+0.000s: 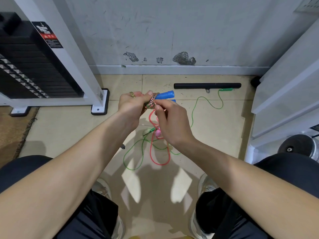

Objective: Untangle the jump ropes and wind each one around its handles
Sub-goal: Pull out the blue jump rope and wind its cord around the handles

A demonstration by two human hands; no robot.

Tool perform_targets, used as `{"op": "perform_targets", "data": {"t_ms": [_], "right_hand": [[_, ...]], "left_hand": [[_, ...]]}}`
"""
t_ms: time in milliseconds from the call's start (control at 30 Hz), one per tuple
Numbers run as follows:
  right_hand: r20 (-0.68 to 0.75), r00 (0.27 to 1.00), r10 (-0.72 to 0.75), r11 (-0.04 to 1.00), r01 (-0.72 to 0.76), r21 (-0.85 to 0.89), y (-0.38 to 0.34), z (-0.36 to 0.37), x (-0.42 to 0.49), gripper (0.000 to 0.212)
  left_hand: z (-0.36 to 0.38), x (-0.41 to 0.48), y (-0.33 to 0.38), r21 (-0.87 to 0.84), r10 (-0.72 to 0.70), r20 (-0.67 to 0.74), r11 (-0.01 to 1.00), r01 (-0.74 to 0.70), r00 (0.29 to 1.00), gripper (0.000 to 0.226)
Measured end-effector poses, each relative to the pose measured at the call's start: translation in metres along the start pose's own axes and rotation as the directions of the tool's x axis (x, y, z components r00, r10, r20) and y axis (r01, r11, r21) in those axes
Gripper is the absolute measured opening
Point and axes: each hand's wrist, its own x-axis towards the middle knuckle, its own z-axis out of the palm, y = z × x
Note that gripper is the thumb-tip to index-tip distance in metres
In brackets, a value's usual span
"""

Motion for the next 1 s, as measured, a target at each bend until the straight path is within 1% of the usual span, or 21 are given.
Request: {"op": "perform_targets", "data": {"t_ms": [33,67,133,200,233,300,367,433,533,600,633,700,767,867,933,1000], "right_hand": [[0.002,0.999,-0.037,0.999,0.037,-0.038,0.000,-0.001,0.001,0.029],[0.009,0.998,-0.066,0.995,0.066,-0.071,0.000,-0.002,0.001,0.029],[0.035,0.995,-0.092,0.990,0.095,-0.100,0.002,-0.001,0.001,0.029],[0.059,0.994,-0.088,0.991,0.093,-0.091,0.004,0.001,-0.001,0.030],[0.062,0.994,-0.089,0.992,0.094,-0.086,0.005,0.001,-0.001,0.029],[0.043,0.992,-0.120,0.987,0.124,-0.102,0.007,0.000,-0.001,0.028],[0.029,0.987,-0.159,0.979,0.162,-0.124,0.007,-0.003,0.002,0.027],[0.046,0.982,-0.182,0.972,0.187,-0.144,0.008,-0.005,0.005,0.027],[0.112,0.975,-0.189,0.966,0.206,-0.158,0.007,-0.004,0.003,0.027],[0.108,0.985,-0.138,0.985,0.147,-0.085,0.008,-0.002,-0.001,0.026],[0.090,0.993,-0.077,0.997,0.077,-0.005,0.009,-0.003,-0.002,0.024],[0.092,0.995,0.034,0.988,-0.048,0.148,0.012,-0.004,-0.002,0.016],[0.122,0.988,0.099,0.973,-0.122,0.196,0.019,-0.005,0.000,0.011],[0.236,0.959,0.157,0.960,-0.204,0.192,0.030,-0.007,0.005,0.028],[0.340,0.921,0.190,0.967,-0.235,0.098,0.035,-0.014,0.010,0.039],[0.384,0.897,0.217,0.974,-0.224,-0.027,0.042,-0.026,0.021,0.043]], "left_hand": [[0.000,-0.002,0.002,-0.004,-0.019,0.020,1.000,0.019,1.000,0.044],[0.000,-0.004,0.004,0.007,-0.038,0.037,0.999,0.038,0.999,0.049],[0.000,-0.007,0.007,0.085,-0.059,0.061,0.995,0.053,0.996,0.041],[0.000,-0.009,0.009,0.142,-0.076,0.089,0.988,0.062,0.993,0.033],[0.000,-0.011,0.010,0.137,-0.085,0.107,0.988,0.070,0.991,0.032],[0.000,-0.013,0.011,0.084,-0.103,0.147,0.992,0.092,0.984,0.038],[0.000,-0.014,0.012,0.047,-0.103,0.181,0.994,0.096,0.978,0.034],[-0.001,-0.012,0.013,0.015,-0.103,0.172,0.995,0.102,0.980,0.034],[-0.002,-0.012,0.014,-0.044,-0.113,0.089,0.992,0.117,0.990,0.058],[-0.003,-0.013,0.014,-0.062,-0.124,0.057,0.990,0.127,0.991,0.063],[-0.002,-0.015,0.014,-0.072,-0.128,0.051,0.989,0.132,0.990,0.061],[-0.002,-0.016,0.015,-0.088,-0.137,0.044,0.986,0.140,0.990,0.057],[-0.003,-0.016,0.016,-0.089,-0.134,0.042,0.987,0.137,0.990,0.053],[-0.007,-0.013,0.021,-0.084,-0.121,0.062,0.989,0.126,0.991,0.051],[-0.009,-0.014,0.024,-0.057,-0.122,0.139,0.990,0.130,0.983,0.053],[-0.012,-0.016,0.026,0.069,-0.140,0.240,0.990,0.126,0.961,0.049]]}}
